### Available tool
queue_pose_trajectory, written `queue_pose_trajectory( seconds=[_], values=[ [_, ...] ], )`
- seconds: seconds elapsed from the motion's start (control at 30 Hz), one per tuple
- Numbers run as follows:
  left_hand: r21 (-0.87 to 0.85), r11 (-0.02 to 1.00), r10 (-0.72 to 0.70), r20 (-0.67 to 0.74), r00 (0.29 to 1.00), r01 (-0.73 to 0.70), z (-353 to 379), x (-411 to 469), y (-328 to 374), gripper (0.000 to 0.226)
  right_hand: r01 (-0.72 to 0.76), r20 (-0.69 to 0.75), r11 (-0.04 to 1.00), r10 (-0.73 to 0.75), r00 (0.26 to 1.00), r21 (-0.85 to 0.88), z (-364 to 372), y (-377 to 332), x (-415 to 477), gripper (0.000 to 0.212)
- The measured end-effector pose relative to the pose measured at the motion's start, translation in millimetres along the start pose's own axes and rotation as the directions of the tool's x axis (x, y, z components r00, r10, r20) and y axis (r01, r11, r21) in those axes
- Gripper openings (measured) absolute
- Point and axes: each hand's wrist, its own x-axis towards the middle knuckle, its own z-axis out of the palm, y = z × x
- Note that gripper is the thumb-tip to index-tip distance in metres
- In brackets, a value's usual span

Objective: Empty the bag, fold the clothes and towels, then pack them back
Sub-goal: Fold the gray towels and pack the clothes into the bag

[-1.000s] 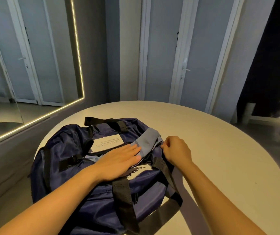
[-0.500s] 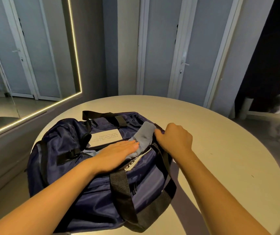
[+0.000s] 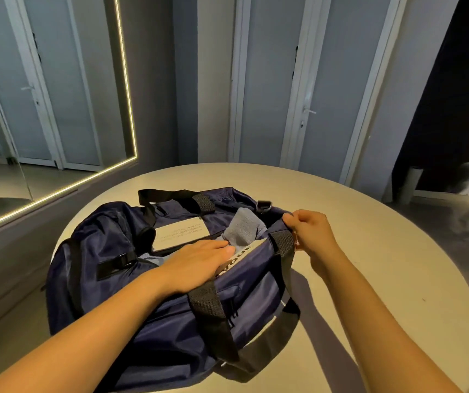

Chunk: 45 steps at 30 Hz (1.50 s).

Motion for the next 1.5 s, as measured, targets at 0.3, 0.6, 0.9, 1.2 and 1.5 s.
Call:
queue_pose_trajectory(
  seconds=[0.3, 0.6, 0.9, 1.2, 1.5],
  values=[
    [0.061, 0.995, 0.09, -0.184, 0.979, -0.079, -46.4, 31.8, 8.1, 0.025, -0.051, 0.106, 0.996, 0.058, 0.993, -0.073, -4.0, 21.2, -6.0, 0.03],
    [0.225, 0.945, 0.274, -0.139, 0.952, -0.239, -29.1, 74.8, 3.3, 0.046, -0.007, 0.006, 0.887, 0.011, 1.0, -0.463, 2.3, 15.1, 4.9, 0.044],
    [0.258, 0.932, 0.288, -0.104, 0.952, -0.254, -19.5, 62.8, -13.9, 0.038, -0.017, -0.014, 0.968, 0.014, 1.0, -0.25, -2.3, -1.6, 12.2, 0.018],
    [0.241, 0.945, 0.292, -0.322, 0.901, -0.22, -41.1, 46.5, -13.9, 0.02, 0.026, -0.024, 0.989, -0.03, 0.999, -0.149, -13.1, 1.5, -11.8, 0.021],
    [0.338, 0.923, -0.085, -0.289, 0.954, 0.185, -58.2, 35.8, -32.3, 0.045, 0.029, 0.066, 0.998, -0.025, 0.998, -0.057, -18.0, -11.7, -10.6, 0.024]
  ],
)
